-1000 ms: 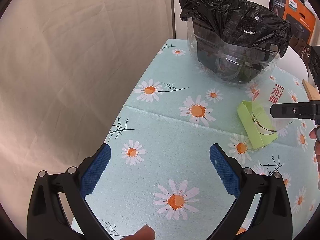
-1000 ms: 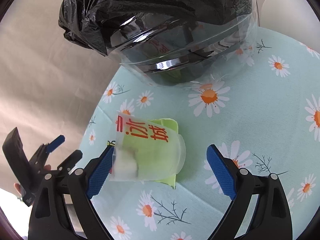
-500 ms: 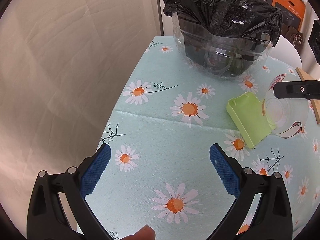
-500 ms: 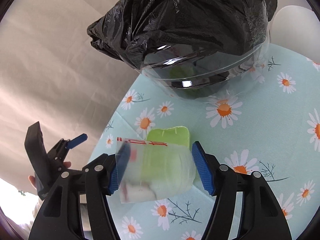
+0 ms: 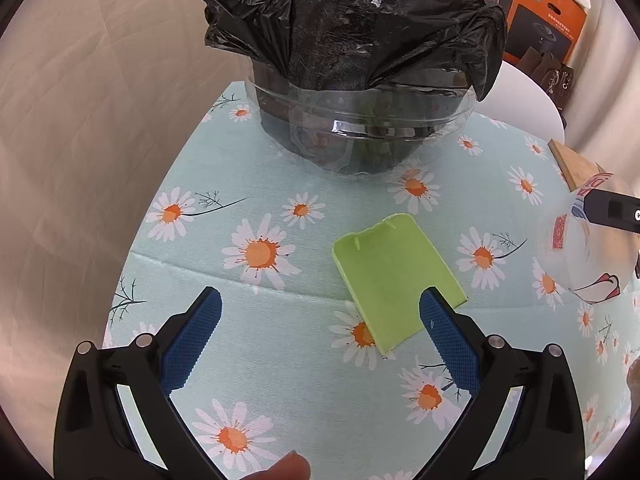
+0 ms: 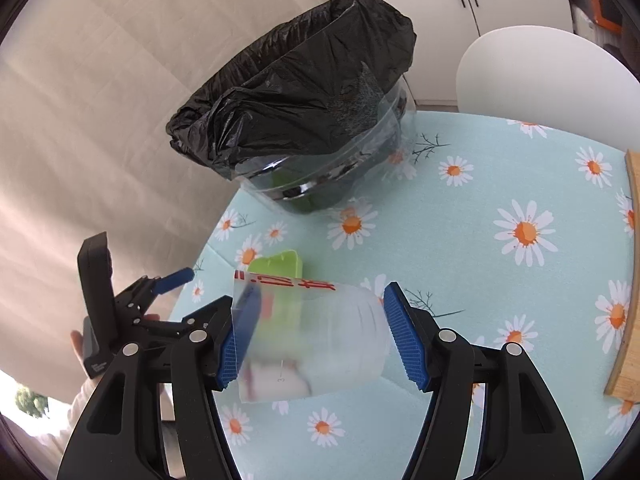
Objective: Collect trash
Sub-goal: 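Close the left tool on the green lid while the right tool lifts the cup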
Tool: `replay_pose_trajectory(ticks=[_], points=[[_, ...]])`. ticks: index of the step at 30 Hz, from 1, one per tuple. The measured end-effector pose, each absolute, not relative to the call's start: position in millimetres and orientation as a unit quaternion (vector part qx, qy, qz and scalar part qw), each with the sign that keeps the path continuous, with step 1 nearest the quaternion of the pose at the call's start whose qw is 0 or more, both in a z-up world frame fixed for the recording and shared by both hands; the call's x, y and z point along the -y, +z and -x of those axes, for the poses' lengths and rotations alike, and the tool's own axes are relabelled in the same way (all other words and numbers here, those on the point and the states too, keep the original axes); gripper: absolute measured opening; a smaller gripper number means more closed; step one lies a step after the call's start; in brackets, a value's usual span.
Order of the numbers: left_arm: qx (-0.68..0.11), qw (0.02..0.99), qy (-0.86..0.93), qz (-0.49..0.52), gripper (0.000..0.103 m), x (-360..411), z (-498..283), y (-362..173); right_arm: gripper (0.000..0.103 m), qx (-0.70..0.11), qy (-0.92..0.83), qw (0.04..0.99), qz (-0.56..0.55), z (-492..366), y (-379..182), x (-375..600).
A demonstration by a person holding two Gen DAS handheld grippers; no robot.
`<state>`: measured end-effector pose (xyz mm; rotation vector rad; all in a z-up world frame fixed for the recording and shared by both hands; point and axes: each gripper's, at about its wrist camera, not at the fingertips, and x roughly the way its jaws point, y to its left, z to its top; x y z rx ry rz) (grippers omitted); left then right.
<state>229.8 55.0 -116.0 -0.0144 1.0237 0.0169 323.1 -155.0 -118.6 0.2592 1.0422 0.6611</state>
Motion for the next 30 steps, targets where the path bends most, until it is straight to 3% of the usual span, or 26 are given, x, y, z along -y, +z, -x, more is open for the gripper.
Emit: replay_pose_trajectory(ticks=[9,12,21,22,24,25,26,27,30], points=[[-0.501,0.864,0.044,-0.012,0.097,-6.6,-252.2,-131.3,0.058,-0.503,0.268,0.809,-0.147,-308.9,-144.9,211.5],[-0.512,0.857,0.064,0.0,0.097,-2.2,-258.0,-140.4,0.048,-0.51,0.264,0.806,-0.146,-307.4,-154.3,216.6],[-0.541,0.834,0.105,0.038,0.097,-5.3,-268.5,-160.5,0.048,-0.52,0.253,0.805,-0.131,-305.7,-176.5,224.2],[-0.543,0.832,0.104,0.043,0.094,-6.4,-269.2,-162.2,0.048,-0.522,0.253,0.805,-0.13,-305.3,-178.0,224.8],[-0.55,0.829,0.094,0.05,0.078,-9.0,-268.7,-163.4,0.046,-0.525,0.247,0.805,-0.122,-304.8,-180.7,225.5],[-0.555,0.825,0.094,0.046,0.071,-9.6,-268.4,-165.3,0.041,-0.527,0.247,0.805,-0.117,-304.6,-181.5,224.5],[-0.556,0.825,0.094,0.041,0.07,-9.5,-267.9,-165.1,0.018,-0.529,0.248,0.804,-0.11,-304.0,-182.3,223.6],[-0.554,0.827,0.093,0.034,0.069,-8.6,-266.5,-164.1,0.007,-0.53,0.248,0.804,-0.101,-303.1,-182.1,222.6],[-0.553,0.828,0.095,0.016,0.067,-7.4,-261.4,-162.1,0.003,-0.531,0.245,0.808,-0.079,-299.5,-180.8,220.5]])
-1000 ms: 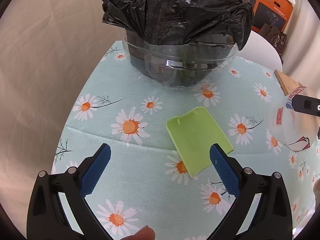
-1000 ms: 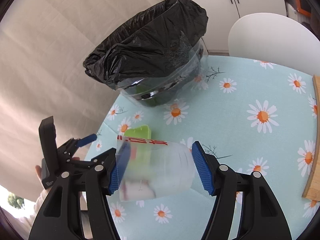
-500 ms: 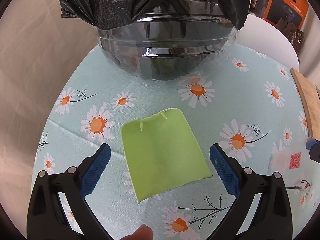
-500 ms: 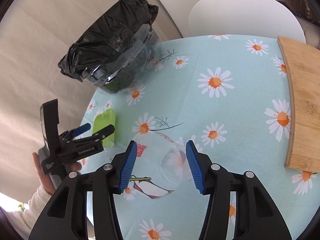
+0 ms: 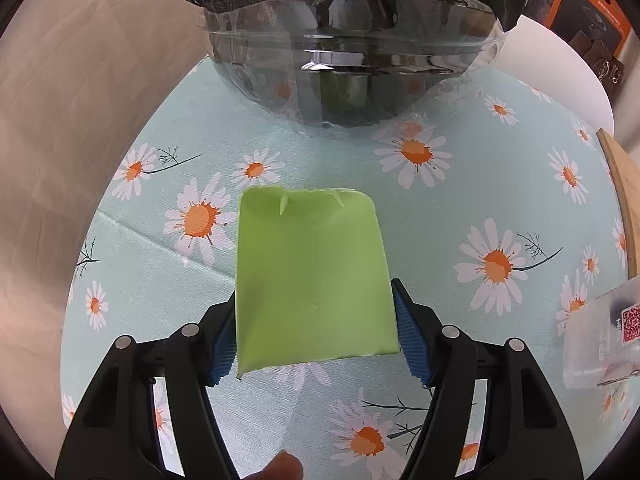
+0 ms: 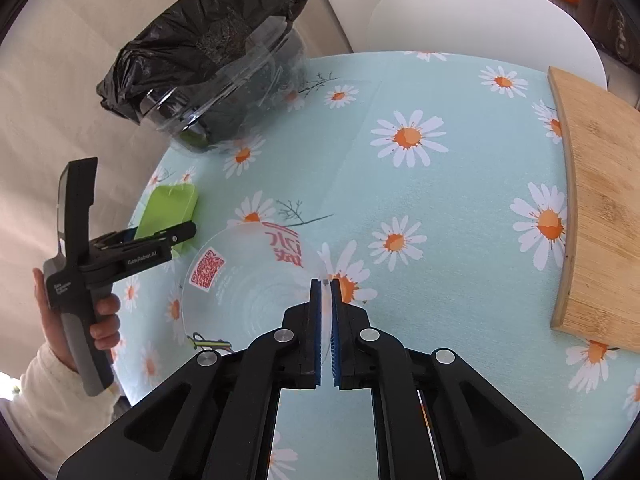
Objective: Collect trash
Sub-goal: 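Close the left tool on the green lid while the right tool lifts the cup, then lift the green lid and clear cup and carry both over the bin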
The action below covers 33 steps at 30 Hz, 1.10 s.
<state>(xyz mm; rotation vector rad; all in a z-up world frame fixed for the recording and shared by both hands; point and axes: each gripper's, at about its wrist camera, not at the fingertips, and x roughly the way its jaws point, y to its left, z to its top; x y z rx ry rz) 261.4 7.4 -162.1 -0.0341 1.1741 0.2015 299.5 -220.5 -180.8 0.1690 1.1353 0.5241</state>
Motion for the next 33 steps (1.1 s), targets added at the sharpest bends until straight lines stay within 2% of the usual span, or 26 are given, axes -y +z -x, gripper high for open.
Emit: replay_pose_trajectory(ticks=[11,33], points=[[-0.546,0.832,0.096,-0.003,0.067,-24.8,-233.8,-140.4,0.002,-0.508,0.261,0.816,-0.092,-294.1,-159.1,221.8],[-0.468,0.874,0.124,-0.034,0.068,-60.1,-227.2,-8.9,0.003,-0.405,0.299,0.861,-0.073,-304.8,-43.6,188.8]])
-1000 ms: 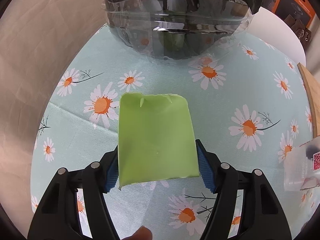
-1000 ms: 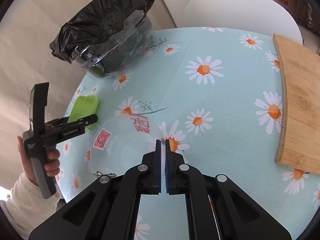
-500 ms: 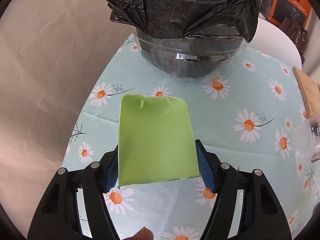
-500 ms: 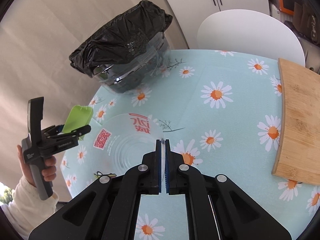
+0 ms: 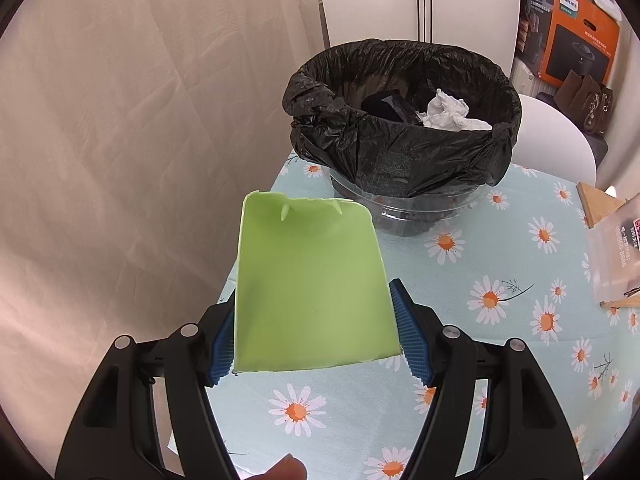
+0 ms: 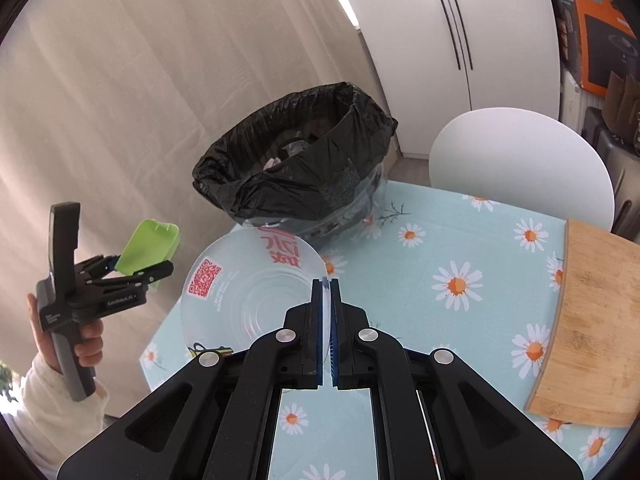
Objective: Collect trash
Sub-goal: 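Lift the green lid and clear cup and carry both over the bin, then open the left tool to drop the lid while the right tool drops the cup into the bin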
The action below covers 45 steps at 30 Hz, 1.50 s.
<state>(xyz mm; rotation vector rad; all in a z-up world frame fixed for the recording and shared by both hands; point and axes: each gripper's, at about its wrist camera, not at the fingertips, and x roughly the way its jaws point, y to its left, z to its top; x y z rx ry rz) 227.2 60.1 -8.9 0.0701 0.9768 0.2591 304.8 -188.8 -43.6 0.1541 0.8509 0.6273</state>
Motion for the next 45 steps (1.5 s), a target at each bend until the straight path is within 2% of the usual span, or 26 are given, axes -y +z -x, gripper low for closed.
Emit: replay_pose_trajectory(ticks=[12,22,35,45], points=[[-0.439,0.888,0.108,-0.079,0.068,-85.8,-275.0,43.4,0.003,-0.357,0.29,0.886,-0.058,-335.8,19.5,150.8],[-0.426,0.896,0.038,-0.117,0.068,-86.2,-329.2,58.5,0.003,-0.336,0.273,0.9,-0.056,-375.9,50.0,118.8],[-0.437,0.887,-0.059,-0.137,0.068,-79.2,-415.1,18.0,0.003,-0.362,0.245,0.898,-0.045,-450.4,29.3,87.3],[-0.454,0.873,-0.11,-0.141,0.068,-79.0,-444.8,-11.0,0.003,-0.4,0.23,0.887,-0.026,-479.8,-4.9,59.1]])
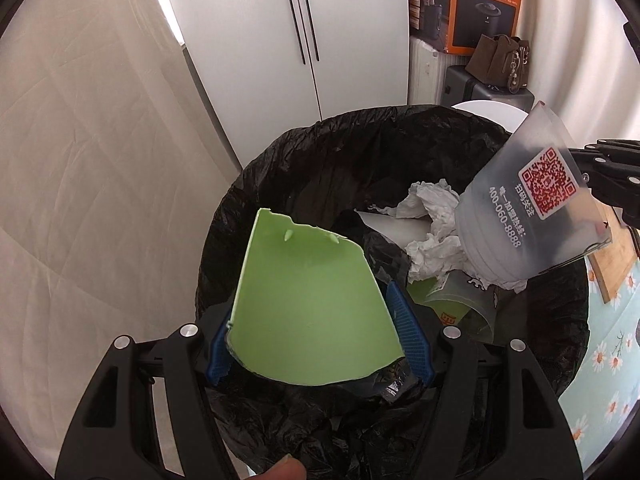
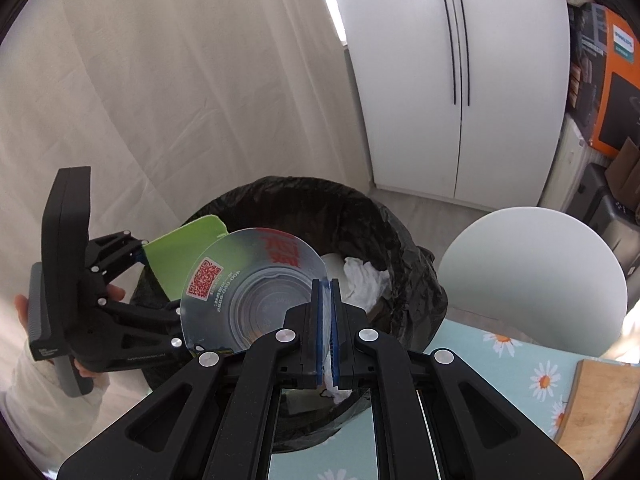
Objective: Collect trash
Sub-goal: 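Open the left tool to drop the lid while the right tool drops the cup into the bin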
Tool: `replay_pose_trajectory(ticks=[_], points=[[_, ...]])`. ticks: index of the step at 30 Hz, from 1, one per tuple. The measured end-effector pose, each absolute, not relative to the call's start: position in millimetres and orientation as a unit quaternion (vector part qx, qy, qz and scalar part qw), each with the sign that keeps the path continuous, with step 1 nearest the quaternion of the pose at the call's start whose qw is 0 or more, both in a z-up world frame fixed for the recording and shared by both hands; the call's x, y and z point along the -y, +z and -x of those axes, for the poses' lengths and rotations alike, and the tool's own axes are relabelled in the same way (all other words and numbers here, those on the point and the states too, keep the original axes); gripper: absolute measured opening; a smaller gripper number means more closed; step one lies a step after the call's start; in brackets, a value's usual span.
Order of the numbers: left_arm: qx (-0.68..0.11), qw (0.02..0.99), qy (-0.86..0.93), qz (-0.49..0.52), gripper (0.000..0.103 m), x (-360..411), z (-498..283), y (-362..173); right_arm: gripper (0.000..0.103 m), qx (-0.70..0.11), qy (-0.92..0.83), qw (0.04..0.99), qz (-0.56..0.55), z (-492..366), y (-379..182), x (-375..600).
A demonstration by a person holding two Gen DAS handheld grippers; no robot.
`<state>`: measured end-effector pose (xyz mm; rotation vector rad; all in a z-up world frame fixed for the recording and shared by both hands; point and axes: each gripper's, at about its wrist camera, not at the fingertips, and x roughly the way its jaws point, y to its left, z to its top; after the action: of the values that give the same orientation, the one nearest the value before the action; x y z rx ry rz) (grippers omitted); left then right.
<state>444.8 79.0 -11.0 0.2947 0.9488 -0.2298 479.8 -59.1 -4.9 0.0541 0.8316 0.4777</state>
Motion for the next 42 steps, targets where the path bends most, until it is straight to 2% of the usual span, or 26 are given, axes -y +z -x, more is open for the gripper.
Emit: replay_pose_trajectory(ticks=[10,13,16,17,19,21,22,25,27,31,42], points=[[-0.461,0.858,-0.139,-0.18,0.066,-73.0,-459.2,-29.7,0.005,-0.421,0.2,0.885,-0.015,-489.3,-26.2,44.3],[-0.456,0.857,-0.16,-0.176,0.082,-72.0,-458.4,-29.1,0.007,-0.415,0.186,0.891,-0.009,-486.0,-29.7,43.2],[-0.447,0.863,-0.163,-0.169,0.085,-75.5,-453.8,-24.6,0.007,-0.404,0.179,0.897,0.006,-477.1,-27.4,44.1],[-0.444,0.866,-0.161,-0.166,0.089,-77.8,-451.8,-22.0,0.008,-0.403,0.179,0.898,0.01,-474.6,-25.9,44.8],[-0.434,0.872,-0.156,-0.165,0.094,-83.5,-445.2,-15.0,0.016,-0.398,0.18,0.899,0.016,-467.5,-20.5,46.8],[-0.425,0.878,-0.149,-0.165,0.095,-87.8,-435.7,-6.3,0.052,-0.385,0.182,0.905,0.015,-459.1,-13.0,50.6],[-0.42,0.881,-0.143,-0.167,0.096,-89.3,-430.9,-1.4,0.057,-0.376,0.185,0.908,0.011,-454.8,-8.4,52.9],[-0.407,0.89,-0.115,-0.173,0.097,-93.7,-414.4,11.7,0.064,-0.358,0.194,0.913,0.004,-442.1,5.0,59.3],[-0.402,0.894,-0.095,-0.173,0.097,-96.6,-401.9,20.2,0.074,-0.347,0.202,0.916,0.007,-430.4,13.4,63.2],[-0.402,0.9,-0.069,-0.156,0.097,-103.9,-370.7,36.3,0.085,-0.333,0.222,0.916,0.01,-401.3,26.3,74.6],[-0.399,0.911,-0.023,-0.104,0.097,-102.1,-273.2,51.3,0.087,-0.328,0.239,0.913,0.037,-307.1,31.9,115.0]])
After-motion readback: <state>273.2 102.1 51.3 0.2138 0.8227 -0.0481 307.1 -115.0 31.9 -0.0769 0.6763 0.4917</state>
